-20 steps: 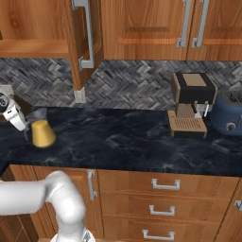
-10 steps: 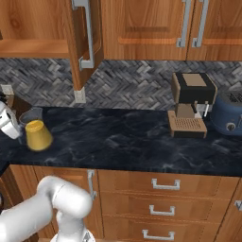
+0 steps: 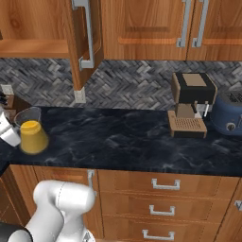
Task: There is a tray on the dining counter. Grab the cup, mug, and pitcher and place them on the tray. The pitcher may be placed next to the tray if it cannot fit the tray.
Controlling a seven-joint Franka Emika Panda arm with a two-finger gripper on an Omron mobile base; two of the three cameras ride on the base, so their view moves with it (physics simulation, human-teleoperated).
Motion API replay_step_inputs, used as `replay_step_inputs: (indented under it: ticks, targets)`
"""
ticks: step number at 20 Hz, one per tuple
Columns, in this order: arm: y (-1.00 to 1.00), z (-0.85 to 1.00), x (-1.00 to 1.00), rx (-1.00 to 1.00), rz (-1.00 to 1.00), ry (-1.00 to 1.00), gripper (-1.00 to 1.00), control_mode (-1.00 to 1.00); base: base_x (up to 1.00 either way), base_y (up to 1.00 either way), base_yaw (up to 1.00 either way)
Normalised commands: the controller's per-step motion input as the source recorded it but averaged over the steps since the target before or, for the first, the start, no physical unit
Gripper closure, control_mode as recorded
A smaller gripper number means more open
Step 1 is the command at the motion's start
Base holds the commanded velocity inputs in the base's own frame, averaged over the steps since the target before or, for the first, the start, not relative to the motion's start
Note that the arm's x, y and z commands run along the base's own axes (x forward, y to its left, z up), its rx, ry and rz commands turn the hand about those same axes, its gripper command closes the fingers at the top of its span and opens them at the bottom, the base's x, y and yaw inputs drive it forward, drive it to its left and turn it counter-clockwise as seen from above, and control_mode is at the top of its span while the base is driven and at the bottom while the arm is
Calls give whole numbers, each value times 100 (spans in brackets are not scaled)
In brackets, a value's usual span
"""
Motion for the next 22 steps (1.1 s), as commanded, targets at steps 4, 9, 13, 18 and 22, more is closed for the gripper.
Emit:
replay_step_inputs:
  ticks: [4,9,13,18,22]
  targets:
    - [0,100,-26,0,1,5,100,-100,0,0,0]
    - [-7,86,-36,-2,0,5,100,-100,0,0,0]
    - [-26,51,-57,-9,0,7,100,-100,0,0,0]
    - [-43,13,-58,-14,0,8,100,-100,0,0,0]
    - [-48,0,-59,-13,0,6,100,-100,0,0,0]
